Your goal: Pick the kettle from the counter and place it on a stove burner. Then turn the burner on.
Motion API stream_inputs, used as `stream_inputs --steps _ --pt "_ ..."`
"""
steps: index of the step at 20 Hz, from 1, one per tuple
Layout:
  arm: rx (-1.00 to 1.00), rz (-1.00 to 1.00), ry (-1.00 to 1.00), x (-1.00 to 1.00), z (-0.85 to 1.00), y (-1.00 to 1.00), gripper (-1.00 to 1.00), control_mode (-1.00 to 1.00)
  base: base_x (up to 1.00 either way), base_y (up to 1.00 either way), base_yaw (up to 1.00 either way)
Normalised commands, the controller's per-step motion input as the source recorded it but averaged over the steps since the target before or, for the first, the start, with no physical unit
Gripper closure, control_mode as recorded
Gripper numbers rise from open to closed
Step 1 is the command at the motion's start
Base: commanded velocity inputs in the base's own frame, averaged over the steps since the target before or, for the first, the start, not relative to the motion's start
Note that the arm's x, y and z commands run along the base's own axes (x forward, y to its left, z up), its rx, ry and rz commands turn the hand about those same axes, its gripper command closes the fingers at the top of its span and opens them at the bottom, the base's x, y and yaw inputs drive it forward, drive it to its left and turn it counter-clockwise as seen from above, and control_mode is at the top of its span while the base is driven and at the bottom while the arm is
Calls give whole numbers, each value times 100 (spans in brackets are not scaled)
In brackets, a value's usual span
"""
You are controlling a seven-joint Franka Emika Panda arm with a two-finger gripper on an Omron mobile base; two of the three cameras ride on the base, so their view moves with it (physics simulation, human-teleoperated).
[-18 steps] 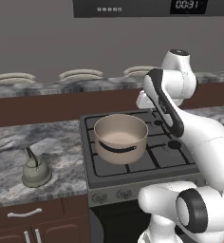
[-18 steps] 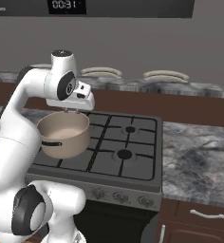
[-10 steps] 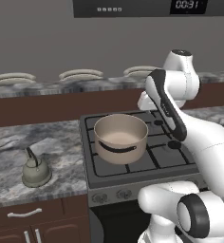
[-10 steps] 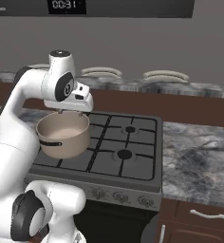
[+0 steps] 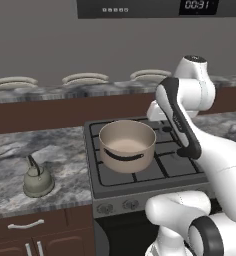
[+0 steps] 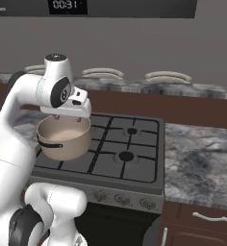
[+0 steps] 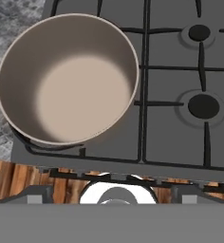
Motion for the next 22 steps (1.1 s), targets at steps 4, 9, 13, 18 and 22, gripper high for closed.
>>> stream_inputs --steps 4,9,13,18,22 --pt "0 0 0 -13 -10 7 -100 -100 0 0 0" --pt "0 0 0 -5 -16 6 -100 -100 0 0 0" --pt "0 0 1 0 -20 24 -100 -100 0 0 0" --pt "0 0 0 -2 -19 17 -100 -100 0 0 0" --pt "0 0 0 -4 -18 27 -100 -100 0 0 0"
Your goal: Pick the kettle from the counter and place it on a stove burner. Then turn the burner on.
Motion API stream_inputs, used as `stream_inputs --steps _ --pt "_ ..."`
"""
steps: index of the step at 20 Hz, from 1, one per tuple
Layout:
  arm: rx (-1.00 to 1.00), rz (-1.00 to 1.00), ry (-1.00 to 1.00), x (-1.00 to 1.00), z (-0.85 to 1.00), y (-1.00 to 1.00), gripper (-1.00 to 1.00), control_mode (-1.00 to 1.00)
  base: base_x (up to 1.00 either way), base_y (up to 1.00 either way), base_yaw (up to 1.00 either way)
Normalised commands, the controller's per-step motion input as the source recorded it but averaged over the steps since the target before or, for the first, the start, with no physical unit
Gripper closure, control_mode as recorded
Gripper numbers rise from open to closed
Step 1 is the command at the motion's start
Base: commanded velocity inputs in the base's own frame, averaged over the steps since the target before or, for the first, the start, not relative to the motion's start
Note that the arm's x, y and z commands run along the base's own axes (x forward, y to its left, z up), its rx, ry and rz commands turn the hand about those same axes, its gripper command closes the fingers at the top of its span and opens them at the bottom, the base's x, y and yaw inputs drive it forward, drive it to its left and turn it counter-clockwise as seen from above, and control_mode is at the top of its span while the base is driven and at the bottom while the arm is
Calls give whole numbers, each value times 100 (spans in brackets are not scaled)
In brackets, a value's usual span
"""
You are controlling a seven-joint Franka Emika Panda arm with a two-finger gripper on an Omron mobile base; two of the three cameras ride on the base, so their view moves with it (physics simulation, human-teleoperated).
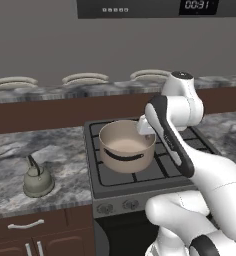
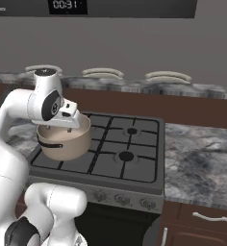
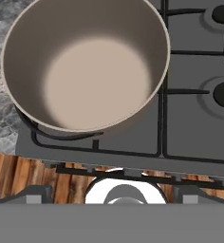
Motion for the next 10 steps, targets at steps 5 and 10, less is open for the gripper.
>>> stream_inputs --steps 5,10 --pt "0 2 0 -3 -8 37 -100 -100 0 0 0" --pt "0 5 0 -4 -1 39 -100 -100 0 0 0"
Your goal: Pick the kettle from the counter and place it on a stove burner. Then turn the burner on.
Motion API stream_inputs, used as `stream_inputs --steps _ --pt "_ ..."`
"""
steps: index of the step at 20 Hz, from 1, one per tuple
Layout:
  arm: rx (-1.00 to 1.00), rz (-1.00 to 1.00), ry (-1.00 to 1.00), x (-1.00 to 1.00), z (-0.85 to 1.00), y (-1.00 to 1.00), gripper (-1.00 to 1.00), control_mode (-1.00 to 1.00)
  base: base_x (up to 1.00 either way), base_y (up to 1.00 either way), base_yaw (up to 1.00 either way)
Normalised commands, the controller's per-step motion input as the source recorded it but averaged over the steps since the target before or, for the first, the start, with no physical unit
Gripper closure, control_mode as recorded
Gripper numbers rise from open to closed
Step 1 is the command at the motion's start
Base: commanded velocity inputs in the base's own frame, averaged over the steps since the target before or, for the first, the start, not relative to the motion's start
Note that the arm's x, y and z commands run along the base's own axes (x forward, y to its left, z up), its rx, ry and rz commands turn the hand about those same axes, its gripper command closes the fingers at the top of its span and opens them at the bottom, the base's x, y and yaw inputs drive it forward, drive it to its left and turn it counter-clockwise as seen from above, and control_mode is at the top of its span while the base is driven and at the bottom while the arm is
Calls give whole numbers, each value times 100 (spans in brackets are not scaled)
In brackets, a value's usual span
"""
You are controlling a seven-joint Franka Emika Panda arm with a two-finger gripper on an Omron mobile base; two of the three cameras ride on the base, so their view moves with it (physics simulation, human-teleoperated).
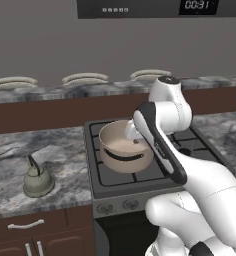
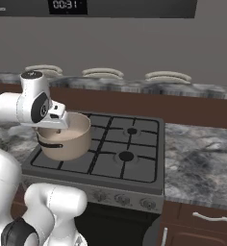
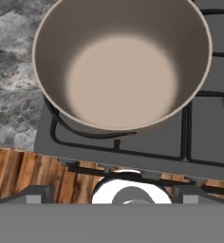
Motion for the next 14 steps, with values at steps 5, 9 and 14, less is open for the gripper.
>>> stream_inputs --steps 5,9,14 --pt "1 5 0 -6 0 44 -100 -100 0 0 0" --pt "1 5 0 -10 0 51 -100 -100 0 0 0" --pt "0 4 0 -4 0 58 -100 -100 0 0 0"
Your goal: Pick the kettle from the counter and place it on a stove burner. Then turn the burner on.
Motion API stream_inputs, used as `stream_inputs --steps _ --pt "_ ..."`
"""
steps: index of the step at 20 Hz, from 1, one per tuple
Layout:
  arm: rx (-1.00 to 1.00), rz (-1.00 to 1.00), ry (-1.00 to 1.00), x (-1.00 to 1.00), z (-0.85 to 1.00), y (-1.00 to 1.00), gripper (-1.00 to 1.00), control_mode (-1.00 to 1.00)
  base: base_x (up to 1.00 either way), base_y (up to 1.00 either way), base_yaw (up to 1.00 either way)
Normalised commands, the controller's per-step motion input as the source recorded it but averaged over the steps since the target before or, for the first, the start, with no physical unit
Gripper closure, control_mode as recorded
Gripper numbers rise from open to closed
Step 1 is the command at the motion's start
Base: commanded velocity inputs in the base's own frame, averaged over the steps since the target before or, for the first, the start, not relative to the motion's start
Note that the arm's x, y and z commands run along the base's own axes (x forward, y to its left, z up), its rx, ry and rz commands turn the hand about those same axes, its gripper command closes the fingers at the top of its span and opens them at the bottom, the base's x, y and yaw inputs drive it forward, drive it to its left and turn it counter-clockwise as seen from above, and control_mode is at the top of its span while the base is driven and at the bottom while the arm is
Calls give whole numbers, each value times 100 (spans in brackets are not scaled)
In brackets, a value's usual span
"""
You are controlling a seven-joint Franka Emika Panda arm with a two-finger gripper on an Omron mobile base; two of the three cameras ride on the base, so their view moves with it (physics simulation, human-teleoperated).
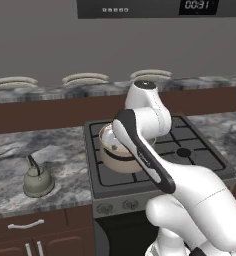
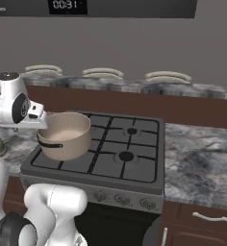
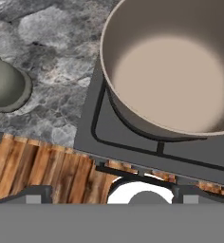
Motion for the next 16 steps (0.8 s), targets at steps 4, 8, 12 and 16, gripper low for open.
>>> stream_inputs --steps 4,8,12,16 --pt "0 7 0 0 -9 61 -100 -100 0 0 0" --pt "0 9 0 0 -9 62 -100 -100 0 0 0" --pt "0 8 0 0 -7 66 -100 -100 0 0 0" --pt "0 7 0 0 -6 69 -100 -100 0 0 0"
